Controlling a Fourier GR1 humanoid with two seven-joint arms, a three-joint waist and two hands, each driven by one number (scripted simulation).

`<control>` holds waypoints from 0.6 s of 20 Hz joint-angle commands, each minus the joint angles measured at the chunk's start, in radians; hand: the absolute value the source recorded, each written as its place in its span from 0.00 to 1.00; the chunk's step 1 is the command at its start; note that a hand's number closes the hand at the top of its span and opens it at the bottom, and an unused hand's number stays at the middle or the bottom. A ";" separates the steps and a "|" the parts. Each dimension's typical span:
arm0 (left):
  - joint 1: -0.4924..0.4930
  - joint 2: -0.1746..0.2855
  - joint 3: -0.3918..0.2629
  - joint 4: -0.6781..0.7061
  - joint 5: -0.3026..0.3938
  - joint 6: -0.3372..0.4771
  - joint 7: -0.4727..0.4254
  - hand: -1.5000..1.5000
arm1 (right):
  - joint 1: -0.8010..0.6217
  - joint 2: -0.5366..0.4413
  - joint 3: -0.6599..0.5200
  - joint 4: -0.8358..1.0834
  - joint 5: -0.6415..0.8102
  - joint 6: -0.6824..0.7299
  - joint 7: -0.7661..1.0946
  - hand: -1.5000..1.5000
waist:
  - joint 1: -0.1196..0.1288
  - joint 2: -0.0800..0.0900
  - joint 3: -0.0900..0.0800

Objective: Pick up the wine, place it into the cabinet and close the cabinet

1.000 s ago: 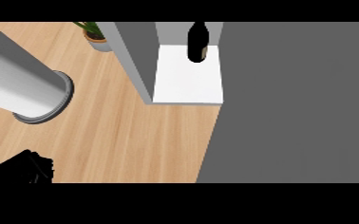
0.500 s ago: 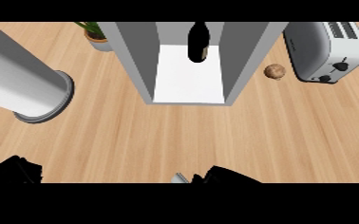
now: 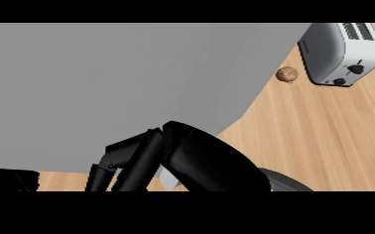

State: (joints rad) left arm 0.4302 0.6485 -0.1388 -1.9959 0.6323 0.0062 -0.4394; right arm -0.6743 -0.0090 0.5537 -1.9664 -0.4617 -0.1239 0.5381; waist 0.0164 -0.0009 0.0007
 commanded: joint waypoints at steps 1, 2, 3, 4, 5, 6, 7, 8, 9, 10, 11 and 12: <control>0.000 0.007 0.035 -0.037 0.005 -0.017 0.060 1.00 | -0.110 0.009 0.000 0.110 -0.053 -0.099 -0.058 1.00 | 0.001 0.000 -0.001; 0.025 -0.016 0.016 -0.080 -0.021 0.009 0.050 1.00 | -0.098 0.009 0.027 0.200 -0.051 -0.058 -0.150 1.00 | 0.008 0.001 -0.001; 0.033 -0.016 0.024 -0.087 -0.017 0.011 0.055 1.00 | -0.123 0.009 -0.041 0.269 -0.069 -0.017 -0.162 1.00 | 0.011 0.003 -0.001; 0.060 -0.015 0.061 -0.034 -0.015 -0.046 0.016 1.00 | -0.147 0.009 -0.087 0.185 -0.108 -0.043 -0.074 1.00 | 0.003 0.000 -0.001; -0.020 -0.046 0.030 -0.009 -0.032 -0.003 0.065 1.00 | -0.095 0.009 -0.045 0.245 -0.079 -0.011 -0.165 1.00 | -0.004 0.002 -0.001; 0.016 0.015 0.108 -0.045 0.044 -0.049 0.092 1.00 | -0.180 0.009 -0.120 0.277 -0.118 -0.031 -0.127 1.00 | 0.004 0.002 -0.001; 0.035 -0.029 0.076 0.021 -0.014 -0.082 0.016 1.00 | -0.121 0.009 -0.099 0.312 -0.116 0.012 -0.182 1.00 | 0.002 0.002 -0.001; 0.030 -0.065 0.034 -0.015 -0.062 -0.036 0.032 1.00 | -0.155 0.009 -0.077 0.279 -0.118 -0.072 -0.129 1.00 | -0.002 0.000 -0.001; 0.020 -0.043 0.057 0.001 -0.040 -0.072 0.036 1.00 | -0.148 0.009 -0.090 0.357 -0.130 -0.032 -0.175 1.00 | 0.001 0.002 -0.001; 0.022 -0.039 0.084 0.008 -0.013 -0.088 0.036 1.00 | -0.151 0.009 -0.124 0.381 -0.130 -0.020 -0.176 1.00 | 0.001 0.002 -0.001; 0.031 -0.064 0.064 0.044 -0.058 -0.110 -0.011 1.00 | -0.146 0.009 -0.113 0.410 -0.126 -0.007 -0.212 1.00 | 0.001 0.002 -0.001; 0.024 -0.051 0.076 -0.020 -0.048 -0.068 0.056 1.00 | -0.178 0.009 -0.177 0.440 -0.147 0.037 -0.172 1.00 | 0.000 0.002 -0.001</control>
State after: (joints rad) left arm 0.4537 0.6073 -0.0769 -1.9987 0.5999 -0.0590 -0.4065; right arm -0.8221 0.0002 0.4523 -1.6370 -0.5819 -0.1309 0.3760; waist 0.0181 -0.0034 -0.0008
